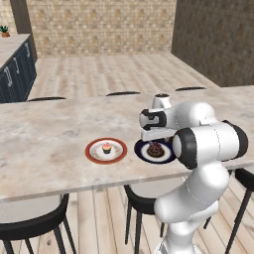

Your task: Move the dessert items from the plates to the tray.

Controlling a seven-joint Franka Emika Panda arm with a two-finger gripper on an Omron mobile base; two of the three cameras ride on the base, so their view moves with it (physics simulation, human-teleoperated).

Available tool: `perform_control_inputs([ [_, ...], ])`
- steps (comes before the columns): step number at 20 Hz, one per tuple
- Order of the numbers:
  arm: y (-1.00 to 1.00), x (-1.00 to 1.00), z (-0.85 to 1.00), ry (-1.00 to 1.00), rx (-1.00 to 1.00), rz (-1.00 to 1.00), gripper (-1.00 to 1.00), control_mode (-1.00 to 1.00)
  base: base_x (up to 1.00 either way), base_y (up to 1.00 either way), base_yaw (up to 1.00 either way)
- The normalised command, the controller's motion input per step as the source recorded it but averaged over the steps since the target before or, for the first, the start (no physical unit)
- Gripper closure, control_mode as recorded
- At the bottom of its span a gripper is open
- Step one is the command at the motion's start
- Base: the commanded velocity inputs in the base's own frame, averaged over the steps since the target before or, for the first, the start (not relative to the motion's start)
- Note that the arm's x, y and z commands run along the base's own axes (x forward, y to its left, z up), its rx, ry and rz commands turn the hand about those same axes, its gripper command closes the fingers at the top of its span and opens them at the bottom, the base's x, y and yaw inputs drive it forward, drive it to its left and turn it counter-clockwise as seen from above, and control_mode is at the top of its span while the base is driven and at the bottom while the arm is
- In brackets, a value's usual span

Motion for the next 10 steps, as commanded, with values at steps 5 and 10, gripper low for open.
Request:
perform_control_inputs([
  [5, 0.00, 0.15, -0.19, 0.00, 0.00, 0.00, -1.00, -1.00, 0.00, 0.00, 0.00],
  [10, 0.00, 0.12, -0.18, 0.00, 0.00, 0.00, -1.00, -1.00, 0.00, 0.00, 0.00],
])
